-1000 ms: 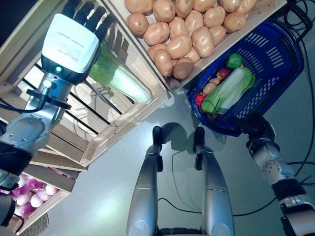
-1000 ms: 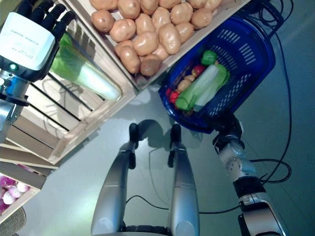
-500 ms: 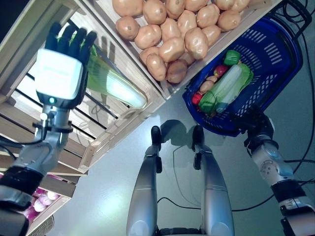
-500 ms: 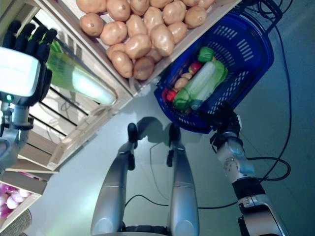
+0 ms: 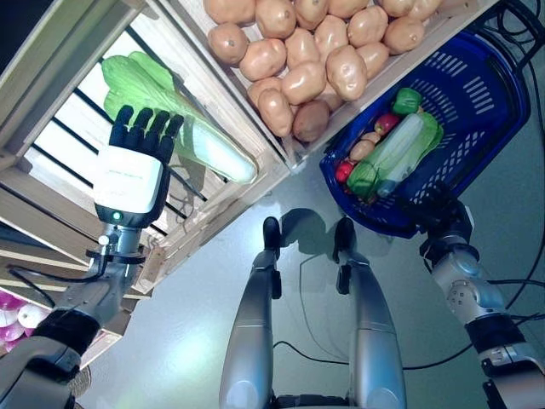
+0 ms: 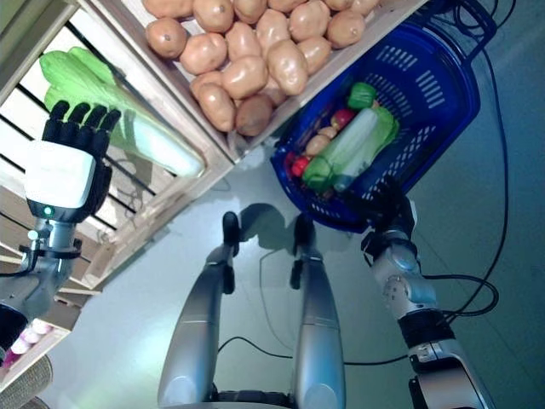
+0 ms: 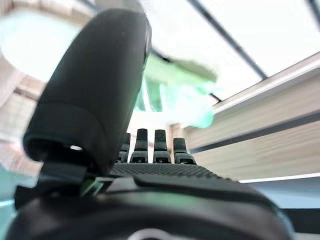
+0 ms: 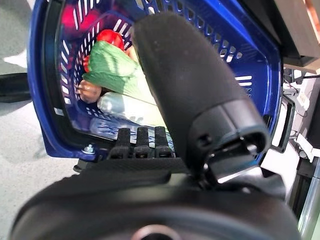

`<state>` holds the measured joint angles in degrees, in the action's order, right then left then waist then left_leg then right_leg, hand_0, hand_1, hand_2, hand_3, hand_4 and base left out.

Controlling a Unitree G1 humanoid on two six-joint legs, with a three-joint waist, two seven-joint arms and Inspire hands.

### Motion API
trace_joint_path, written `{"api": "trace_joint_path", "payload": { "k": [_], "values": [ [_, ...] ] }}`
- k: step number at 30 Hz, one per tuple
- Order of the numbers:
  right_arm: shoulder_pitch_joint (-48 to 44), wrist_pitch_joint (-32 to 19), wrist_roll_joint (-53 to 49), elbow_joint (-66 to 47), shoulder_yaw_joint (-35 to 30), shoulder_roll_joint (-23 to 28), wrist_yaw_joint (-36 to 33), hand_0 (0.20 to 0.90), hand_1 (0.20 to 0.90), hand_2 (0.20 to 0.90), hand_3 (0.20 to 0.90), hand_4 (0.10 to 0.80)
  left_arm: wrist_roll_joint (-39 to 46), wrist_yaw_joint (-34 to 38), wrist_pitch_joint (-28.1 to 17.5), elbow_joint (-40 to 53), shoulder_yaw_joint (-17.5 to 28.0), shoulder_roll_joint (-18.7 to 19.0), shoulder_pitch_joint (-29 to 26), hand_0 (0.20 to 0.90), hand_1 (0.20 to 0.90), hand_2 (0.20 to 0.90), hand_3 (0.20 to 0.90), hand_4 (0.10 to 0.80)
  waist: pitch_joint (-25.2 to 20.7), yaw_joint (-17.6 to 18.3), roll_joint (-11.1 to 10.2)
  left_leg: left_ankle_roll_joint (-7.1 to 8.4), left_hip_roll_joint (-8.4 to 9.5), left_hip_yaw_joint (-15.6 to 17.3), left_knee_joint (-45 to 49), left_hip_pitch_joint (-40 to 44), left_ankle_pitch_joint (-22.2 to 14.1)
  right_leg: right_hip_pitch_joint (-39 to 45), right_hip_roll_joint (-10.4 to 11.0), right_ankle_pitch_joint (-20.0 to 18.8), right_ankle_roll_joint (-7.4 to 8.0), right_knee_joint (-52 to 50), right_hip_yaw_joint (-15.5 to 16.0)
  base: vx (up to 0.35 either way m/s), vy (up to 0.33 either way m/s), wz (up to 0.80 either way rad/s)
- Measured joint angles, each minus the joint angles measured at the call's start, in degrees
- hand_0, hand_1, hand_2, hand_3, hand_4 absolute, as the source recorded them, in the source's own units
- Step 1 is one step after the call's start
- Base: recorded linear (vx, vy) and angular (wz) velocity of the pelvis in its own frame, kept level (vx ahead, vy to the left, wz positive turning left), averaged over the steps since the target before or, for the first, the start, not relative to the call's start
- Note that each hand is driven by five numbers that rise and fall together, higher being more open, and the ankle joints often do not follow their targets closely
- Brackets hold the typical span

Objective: Put vegetables into the basket

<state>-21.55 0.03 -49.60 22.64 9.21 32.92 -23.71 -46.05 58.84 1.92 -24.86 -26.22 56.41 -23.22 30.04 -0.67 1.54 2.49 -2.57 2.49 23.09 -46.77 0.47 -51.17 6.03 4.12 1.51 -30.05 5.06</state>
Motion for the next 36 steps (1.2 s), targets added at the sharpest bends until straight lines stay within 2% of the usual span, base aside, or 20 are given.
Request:
{"api": "trace_joint_path", "payload": {
  "k": [5,11,13,21,26,31,36],
  "values": [
    [-0.1,0.0,2.1,-0.3,0.1,-0.6,0.0,0.900,0.900,0.900,0.900,0.800,-0.7,0.1,0.0,-0.7,-0.5,-1.5,-1.2,0.900,0.900,0.900,0.900,0.800,0.0,0.6,0.0,-0.01,-0.04,0.1,0.0,0.0,-0.1,0.0,-0.1,0.0,0.03,0.0,-0.1,-0.004,0.024,-0.01],
    [-1.5,0.0,2.1,-0.2,0.4,-0.6,0.0,0.900,0.900,0.900,0.900,0.800,-3.4,0.5,0.2,-2.8,-6.0,-1.9,-5.8,0.900,0.900,0.900,0.900,0.800,0.0,1.2,0.0,-0.02,-0.04,0.2,0.4,0.0,-0.1,0.0,-0.1,0.0,0.05,-0.2,-0.2,0.000,0.000,0.00],
    [-2.5,0.0,2.1,0.3,0.5,-0.6,0.0,0.900,0.900,0.900,0.900,0.800,-3.9,0.4,0.2,-4.7,-9.1,-2.0,-8.8,0.900,0.900,0.900,0.900,0.800,0.0,1.4,0.0,-0.03,-0.04,0.2,0.5,0.0,-0.1,-0.1,-0.1,0.0,0.01,-0.2,-0.3,0.000,0.000,0.00],
    [-3.7,0.0,2.1,1.4,0.9,-0.6,0.0,0.900,0.900,0.900,0.900,0.800,-2.6,-3.4,0.0,-6.9,-13.9,-3.8,-12.8,0.900,0.900,0.900,0.900,0.800,0.0,1.8,0.0,-0.21,-0.03,0.8,0.5,0.1,-0.2,-0.2,-0.3,-0.3,0.42,-0.1,-1.2,0.003,0.009,-0.03],
    [-4.4,0.0,2.1,1.9,1.3,-0.8,0.0,0.900,0.900,0.900,0.900,0.800,-2.5,-5.3,0.4,-9.3,-15.0,-5.1,-13.7,0.900,0.900,0.900,0.900,0.800,0.0,2.0,-0.1,-0.59,0.05,0.9,0.7,-0.1,-0.5,-0.3,-0.5,-0.5,0.67,0.2,-1.3,0.000,0.000,0.00],
    [-6.1,0.0,2.1,3.9,2.9,-1.3,0.0,0.900,0.900,0.900,0.900,0.800,-2.6,-6.1,1.5,-12.9,-16.4,-7.7,-17.1,0.900,0.900,0.900,0.900,0.800,0.0,2.5,-0.4,-1.01,0.05,0.9,1.3,-0.7,-0.8,-0.3,-0.6,-0.8,1.16,0.8,-1.5,-0.001,0.000,-0.01],
    [-7.0,0.0,2.1,5.0,3.0,-1.8,0.0,0.900,0.900,0.900,0.900,0.800,-2.7,-6.2,2.5,-13.8,-17.8,-8.0,-18.3,0.900,0.900,0.900,0.900,0.800,0.0,2.5,-0.7,-1.22,0.11,0.9,2.0,-1.1,-0.9,-0.3,-0.5,-0.7,1.51,0.9,-1.6,0.000,0.000,0.00]
  ]
}}
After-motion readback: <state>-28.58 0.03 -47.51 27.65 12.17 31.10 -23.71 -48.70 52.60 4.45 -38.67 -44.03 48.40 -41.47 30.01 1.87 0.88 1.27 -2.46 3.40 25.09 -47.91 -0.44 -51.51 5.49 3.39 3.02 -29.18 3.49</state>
